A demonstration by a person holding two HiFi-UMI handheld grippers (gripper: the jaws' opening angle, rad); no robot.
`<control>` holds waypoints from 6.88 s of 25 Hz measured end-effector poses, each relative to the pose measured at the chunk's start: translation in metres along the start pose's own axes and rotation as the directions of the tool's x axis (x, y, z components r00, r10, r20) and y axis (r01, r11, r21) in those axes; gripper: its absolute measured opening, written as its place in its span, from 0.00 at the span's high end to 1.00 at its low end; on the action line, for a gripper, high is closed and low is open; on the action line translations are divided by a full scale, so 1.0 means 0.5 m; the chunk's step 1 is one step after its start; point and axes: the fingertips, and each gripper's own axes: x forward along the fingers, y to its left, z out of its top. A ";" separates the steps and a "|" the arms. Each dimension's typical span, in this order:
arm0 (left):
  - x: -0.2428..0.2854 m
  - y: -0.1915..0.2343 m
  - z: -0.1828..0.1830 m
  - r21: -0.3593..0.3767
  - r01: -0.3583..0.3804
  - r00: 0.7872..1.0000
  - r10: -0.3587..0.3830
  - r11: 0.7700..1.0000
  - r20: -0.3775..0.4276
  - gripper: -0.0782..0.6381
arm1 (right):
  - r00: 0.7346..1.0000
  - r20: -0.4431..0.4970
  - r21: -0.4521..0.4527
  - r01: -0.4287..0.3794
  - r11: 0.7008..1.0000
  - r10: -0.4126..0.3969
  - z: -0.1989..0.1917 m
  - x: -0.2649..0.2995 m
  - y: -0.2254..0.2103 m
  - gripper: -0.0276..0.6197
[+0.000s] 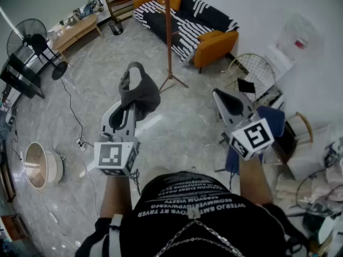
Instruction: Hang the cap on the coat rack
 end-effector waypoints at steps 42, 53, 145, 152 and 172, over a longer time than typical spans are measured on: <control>0.229 0.193 -0.110 -0.044 0.099 0.993 -0.101 0.994 -0.067 0.85 | 0.997 -0.068 0.145 -0.023 0.989 0.033 -0.110 0.286 -0.035 0.95; 0.286 0.308 -0.125 -0.033 0.109 0.991 -0.111 0.994 -0.075 0.85 | 0.996 -0.075 0.128 -0.027 0.991 0.037 -0.096 0.418 -0.036 0.95; 0.916 0.229 -0.007 -0.007 0.027 0.995 -0.027 1.000 -0.096 0.85 | 0.985 0.030 0.167 -0.175 0.970 0.172 -0.150 0.712 -0.622 0.95; 0.953 0.251 -0.029 -0.026 0.056 0.995 -0.058 0.998 -0.083 0.85 | 0.990 0.019 0.151 -0.138 0.979 0.136 -0.161 0.734 -0.624 0.95; 1.225 0.358 -0.043 0.001 0.160 0.981 -0.159 0.987 -0.108 0.85 | 0.995 -0.009 0.152 -0.092 0.984 0.094 -0.161 0.962 -0.766 0.95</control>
